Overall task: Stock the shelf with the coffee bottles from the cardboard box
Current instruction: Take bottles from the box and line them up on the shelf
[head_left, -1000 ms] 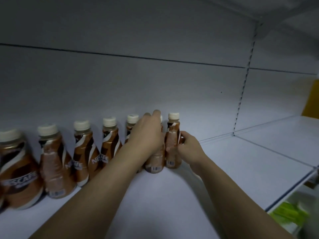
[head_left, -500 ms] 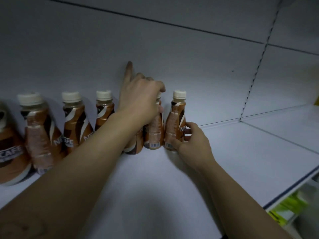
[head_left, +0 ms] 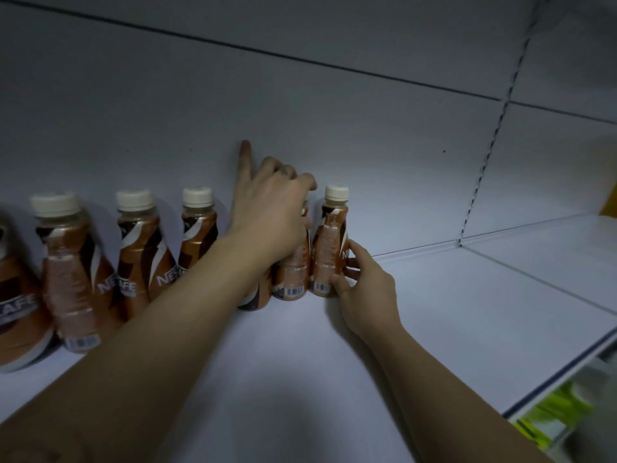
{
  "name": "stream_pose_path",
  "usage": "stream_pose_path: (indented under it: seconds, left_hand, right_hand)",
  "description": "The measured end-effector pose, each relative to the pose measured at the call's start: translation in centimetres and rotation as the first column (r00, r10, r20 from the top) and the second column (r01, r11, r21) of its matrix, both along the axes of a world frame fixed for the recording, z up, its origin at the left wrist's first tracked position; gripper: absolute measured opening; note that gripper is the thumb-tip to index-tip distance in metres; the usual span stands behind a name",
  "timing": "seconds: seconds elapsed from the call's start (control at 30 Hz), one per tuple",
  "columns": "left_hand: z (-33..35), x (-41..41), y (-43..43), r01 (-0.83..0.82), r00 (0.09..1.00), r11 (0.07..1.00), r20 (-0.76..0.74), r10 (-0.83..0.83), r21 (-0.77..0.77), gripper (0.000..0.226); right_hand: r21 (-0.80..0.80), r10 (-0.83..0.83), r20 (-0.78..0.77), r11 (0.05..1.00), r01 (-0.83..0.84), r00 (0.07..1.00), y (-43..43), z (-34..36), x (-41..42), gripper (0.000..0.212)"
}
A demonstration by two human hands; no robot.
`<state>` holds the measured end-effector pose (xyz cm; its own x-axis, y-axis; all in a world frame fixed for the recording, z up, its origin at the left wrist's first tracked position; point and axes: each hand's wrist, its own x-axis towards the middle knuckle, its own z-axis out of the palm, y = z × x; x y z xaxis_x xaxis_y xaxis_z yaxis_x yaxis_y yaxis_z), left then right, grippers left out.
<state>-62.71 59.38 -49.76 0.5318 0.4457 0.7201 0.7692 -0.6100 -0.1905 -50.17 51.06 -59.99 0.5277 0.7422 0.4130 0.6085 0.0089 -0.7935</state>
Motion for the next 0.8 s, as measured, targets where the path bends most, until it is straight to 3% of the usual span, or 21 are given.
stream_pose_path:
  seconds: [0.2,0.33,0.47,0.6,0.8]
  left_hand:
    - [-0.4,-0.1,-0.1,-0.023,0.995,0.999,-0.101,0.027,0.04,0.06]
    - [-0.4,-0.1,0.0,-0.033,0.994,0.999,-0.103,0.036,0.03,0.061]
    - [-0.4,-0.1,0.1,-0.023,0.997,0.999,-0.078,0.025,0.027,0.062]
    - [-0.7,-0.1,0.2,0.019,1.0,0.999,-0.003,-0.019,0.028,0.066]
    - [-0.2,0.2,-1.6,0.048,0.998,0.999,0.043,-0.047,-0.023,0.065]
  right_hand:
    - [-0.062,-0.041,0.097,0.997,0.047,0.994,0.9,-0.3,-0.5,0.051]
    - [-0.139,-0.049,0.145,0.988,0.069,0.988,0.4,0.1,-0.8,0.065]
    - [-0.211,-0.064,0.187,0.972,0.104,0.98,-0.8,0.3,-1.6,0.083]
    - [-0.212,-0.107,0.326,0.96,0.183,0.939,-2.3,0.7,-2.1,0.083]
    - [-0.23,-0.105,0.314,0.956,0.183,0.944,-5.7,2.0,-2.0,0.084]
